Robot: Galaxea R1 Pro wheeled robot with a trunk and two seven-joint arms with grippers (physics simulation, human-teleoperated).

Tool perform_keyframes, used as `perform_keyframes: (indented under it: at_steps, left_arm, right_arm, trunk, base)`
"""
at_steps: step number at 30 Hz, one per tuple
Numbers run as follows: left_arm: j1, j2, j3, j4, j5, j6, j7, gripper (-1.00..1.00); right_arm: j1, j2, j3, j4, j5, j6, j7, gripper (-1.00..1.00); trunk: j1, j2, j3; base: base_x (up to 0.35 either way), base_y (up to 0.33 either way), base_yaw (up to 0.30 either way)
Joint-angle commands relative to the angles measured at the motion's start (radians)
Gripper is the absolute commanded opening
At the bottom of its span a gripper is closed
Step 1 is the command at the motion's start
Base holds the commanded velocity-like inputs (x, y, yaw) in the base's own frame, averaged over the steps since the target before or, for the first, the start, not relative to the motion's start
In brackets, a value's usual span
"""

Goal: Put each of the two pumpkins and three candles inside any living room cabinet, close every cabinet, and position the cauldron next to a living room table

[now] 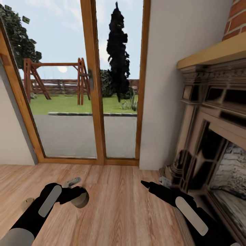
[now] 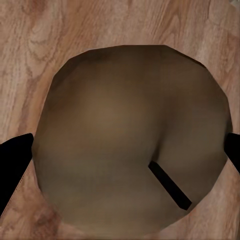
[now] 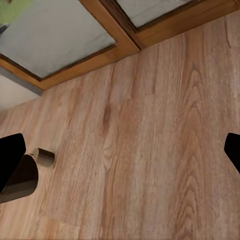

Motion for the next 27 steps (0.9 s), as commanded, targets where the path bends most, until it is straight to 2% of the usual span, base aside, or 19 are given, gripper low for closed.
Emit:
perform_keyframes:
  at_steps: [1,8,15,27]
  left_arm:
    - [-0.001,0.001,-0.003,-0.001,0.014,0.000,0.011,-1.00]
    - [-0.001,0.001,-0.003,-0.001,0.014,0.000,0.011,-1.00]
    - [-0.001,0.001,-0.004,-0.001,0.014,0.000,0.011,-1.00]
    - [-0.001,0.001,-0.004,-0.001,0.014,0.000,0.011,-1.00]
  right_arm:
    - [-0.001,-0.001,0.002,-0.001,-0.009,0.001,-0.006,1.00]
    - [-0.001,-0.001,0.002,-0.001,-0.009,0.001,-0.006,1.00]
    - [-0.001,-0.001,0.002,-0.001,-0.009,0.001,-0.006,1.00]
    - [-0.001,-0.001,0.002,-0.001,-0.009,0.001,-0.006,1.00]
  trunk:
    - [0.000,-0.001,-0.001]
    - [0.000,-0.001,-0.001]
    - [0.000,-0.001,-0.001]
    - [0.000,-0.001,-0.001]
  base:
    - [0.296,0.000,0.057]
    - [0.295,0.000,0.025]
    - [0.287,-0.054,0.194]
    - [0.261,-0.058,0.098]
